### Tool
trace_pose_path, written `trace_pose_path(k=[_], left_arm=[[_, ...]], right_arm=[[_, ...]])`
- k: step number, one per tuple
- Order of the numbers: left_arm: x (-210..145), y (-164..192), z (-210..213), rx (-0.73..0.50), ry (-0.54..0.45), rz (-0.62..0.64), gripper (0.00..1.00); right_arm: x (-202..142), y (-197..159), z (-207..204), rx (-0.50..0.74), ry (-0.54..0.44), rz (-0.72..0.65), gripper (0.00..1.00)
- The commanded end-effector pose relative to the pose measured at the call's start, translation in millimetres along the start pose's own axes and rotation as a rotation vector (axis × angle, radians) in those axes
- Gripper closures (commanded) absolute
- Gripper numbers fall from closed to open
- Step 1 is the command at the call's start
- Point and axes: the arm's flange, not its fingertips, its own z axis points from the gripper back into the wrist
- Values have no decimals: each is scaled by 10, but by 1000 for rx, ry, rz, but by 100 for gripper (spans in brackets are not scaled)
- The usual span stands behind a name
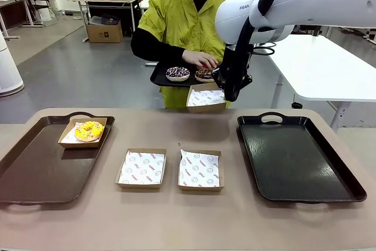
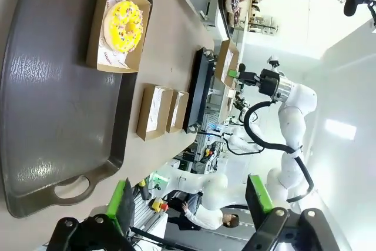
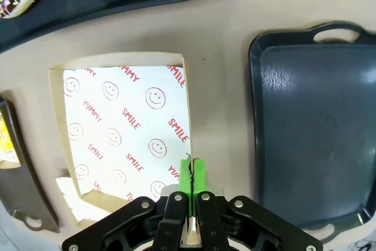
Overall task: Individually package the donuts and arrange them on the tray.
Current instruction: Place the picked Paper togo box on the Handle tray while simultaneously picking up another Paper togo box from the table with the other hand.
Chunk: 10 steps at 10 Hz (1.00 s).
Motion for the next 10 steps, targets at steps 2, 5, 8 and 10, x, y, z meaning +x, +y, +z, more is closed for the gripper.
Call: trace_pose_path(k=[2, 5, 8, 10], left_arm=[[-37, -27, 22, 3, -4, -6, 0], [-37, -27, 22, 3, -4, -6, 0], [-37, -27, 22, 3, -4, -6, 0], [-37, -27, 22, 3, -4, -6, 0]], right_arm=[[0, 0, 0, 0, 0, 0, 100], [0, 0, 0, 0, 0, 0, 100], [0, 0, 0, 0, 0, 0, 100], [0, 0, 0, 0, 0, 0, 100]])
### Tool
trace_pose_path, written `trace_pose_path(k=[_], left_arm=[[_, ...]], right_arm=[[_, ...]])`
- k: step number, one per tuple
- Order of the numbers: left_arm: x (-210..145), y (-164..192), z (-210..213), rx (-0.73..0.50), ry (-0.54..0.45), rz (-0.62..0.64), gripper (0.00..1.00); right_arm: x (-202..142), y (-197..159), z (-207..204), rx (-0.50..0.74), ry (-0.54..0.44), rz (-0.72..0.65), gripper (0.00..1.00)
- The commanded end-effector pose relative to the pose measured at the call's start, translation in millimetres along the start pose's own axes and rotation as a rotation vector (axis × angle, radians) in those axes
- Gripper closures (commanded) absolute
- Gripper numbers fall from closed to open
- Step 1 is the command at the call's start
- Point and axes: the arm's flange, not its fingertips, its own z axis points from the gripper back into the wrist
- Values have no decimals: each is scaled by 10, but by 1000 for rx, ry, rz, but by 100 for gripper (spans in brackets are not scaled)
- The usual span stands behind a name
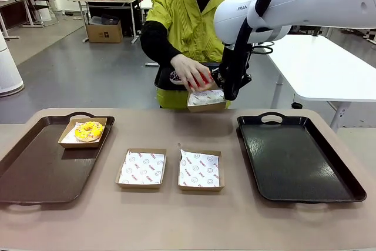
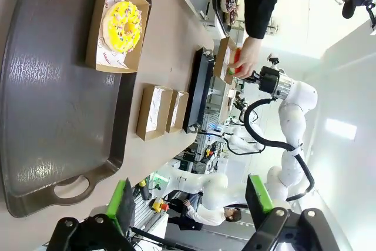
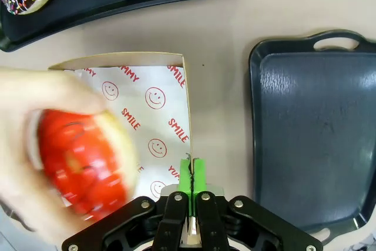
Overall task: Individually package the donuts and arrange them on the tray.
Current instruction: Place the picked Paper togo box on the Handle tray while simultaneously picking up another Paper togo box from the table with the other hand.
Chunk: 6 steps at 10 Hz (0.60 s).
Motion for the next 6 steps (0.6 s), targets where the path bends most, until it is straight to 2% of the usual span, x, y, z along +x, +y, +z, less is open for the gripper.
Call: trace_pose_path(k=[1, 6], left_arm=[[-31, -13, 19, 2, -3, -3, 0], [-31, -13, 19, 2, -3, -3, 0]], right_arm=[[-56, -18, -2, 7, 6, -17, 100], [-56, -18, -2, 7, 6, -17, 100]])
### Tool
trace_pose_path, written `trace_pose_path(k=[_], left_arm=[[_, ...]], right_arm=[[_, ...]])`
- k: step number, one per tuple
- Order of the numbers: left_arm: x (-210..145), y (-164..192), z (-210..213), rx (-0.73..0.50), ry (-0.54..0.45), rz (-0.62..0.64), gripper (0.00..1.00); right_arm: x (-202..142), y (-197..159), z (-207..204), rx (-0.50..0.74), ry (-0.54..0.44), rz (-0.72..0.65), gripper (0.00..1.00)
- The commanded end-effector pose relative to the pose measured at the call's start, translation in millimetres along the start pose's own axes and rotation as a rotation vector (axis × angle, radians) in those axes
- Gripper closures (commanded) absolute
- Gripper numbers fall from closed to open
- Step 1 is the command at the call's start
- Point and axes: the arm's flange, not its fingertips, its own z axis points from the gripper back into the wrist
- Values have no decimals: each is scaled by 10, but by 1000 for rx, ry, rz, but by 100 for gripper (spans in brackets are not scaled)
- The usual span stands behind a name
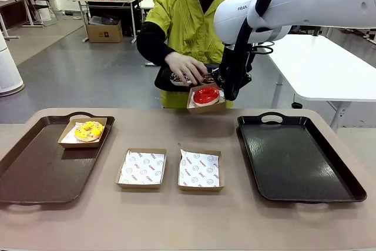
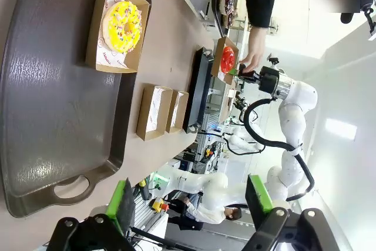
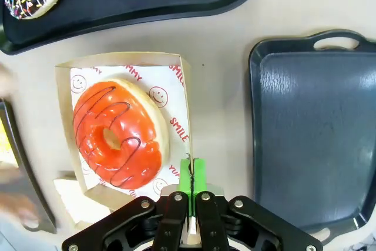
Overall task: Individually package the donuts and arrange them on the tray.
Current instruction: Place the picked Paper togo box on the Handle tray while simultaneously picking up another Paper togo box from the table with the other hand.
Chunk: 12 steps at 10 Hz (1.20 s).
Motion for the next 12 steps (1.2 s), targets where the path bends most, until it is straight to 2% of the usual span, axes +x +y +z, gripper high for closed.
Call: trace_pose_path(k=[1, 12], left_arm=[[-31, -13, 19, 2, -3, -3, 0], [-31, -13, 19, 2, -3, -3, 0]], right_arm=[[-55, -17, 2, 8, 5, -17, 100], [-55, -17, 2, 8, 5, -17, 100]])
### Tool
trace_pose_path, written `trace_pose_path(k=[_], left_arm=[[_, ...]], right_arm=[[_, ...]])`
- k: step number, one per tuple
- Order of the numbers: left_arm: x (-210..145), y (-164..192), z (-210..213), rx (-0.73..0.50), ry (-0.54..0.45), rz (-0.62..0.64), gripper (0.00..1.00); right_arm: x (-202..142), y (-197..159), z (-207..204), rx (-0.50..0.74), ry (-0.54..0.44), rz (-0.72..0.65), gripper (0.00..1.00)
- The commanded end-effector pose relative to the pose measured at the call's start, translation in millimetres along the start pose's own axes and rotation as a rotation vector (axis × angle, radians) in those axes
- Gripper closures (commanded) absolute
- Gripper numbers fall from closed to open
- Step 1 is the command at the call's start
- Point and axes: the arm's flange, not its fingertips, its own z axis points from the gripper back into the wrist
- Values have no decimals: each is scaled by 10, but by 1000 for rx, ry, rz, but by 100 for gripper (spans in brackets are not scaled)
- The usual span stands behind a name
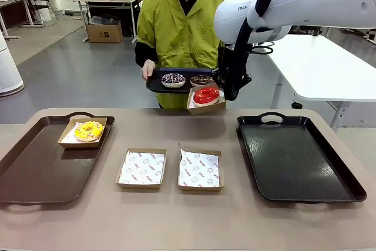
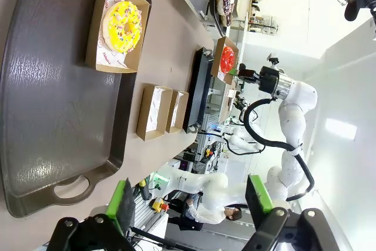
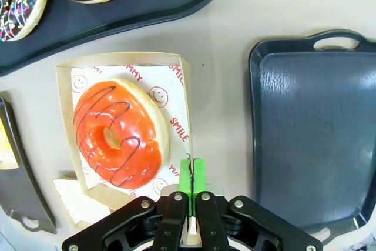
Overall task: Individually package the donuts and arrange them on the tray.
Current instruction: Place the picked Paper togo box on the Handle tray while simultaneously picking up another Paper togo box from the table with the other hand.
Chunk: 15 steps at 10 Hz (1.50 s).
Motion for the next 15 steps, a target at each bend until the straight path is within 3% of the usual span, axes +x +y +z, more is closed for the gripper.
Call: trace_pose_path(k=[1, 7, 8, 11, 15], left_arm=[[-31, -13, 19, 2, -3, -3, 0], [0, 0, 0, 0, 0, 0, 0], [-6, -91, -81, 51, -11, -1, 0], [-214, -630, -380, 249, 10, -111, 0], [-462, -1543, -1133, 587, 58, -223, 0]], right_arm=[[-55, -17, 2, 8, 5, -17, 100], [0, 0, 0, 0, 0, 0, 99], [-11, -125, -6, 15, 12, 27, 99], [-91, -825, 185, 45, 39, -2, 99], [-126, -1839, 483, 72, 44, 124, 99]])
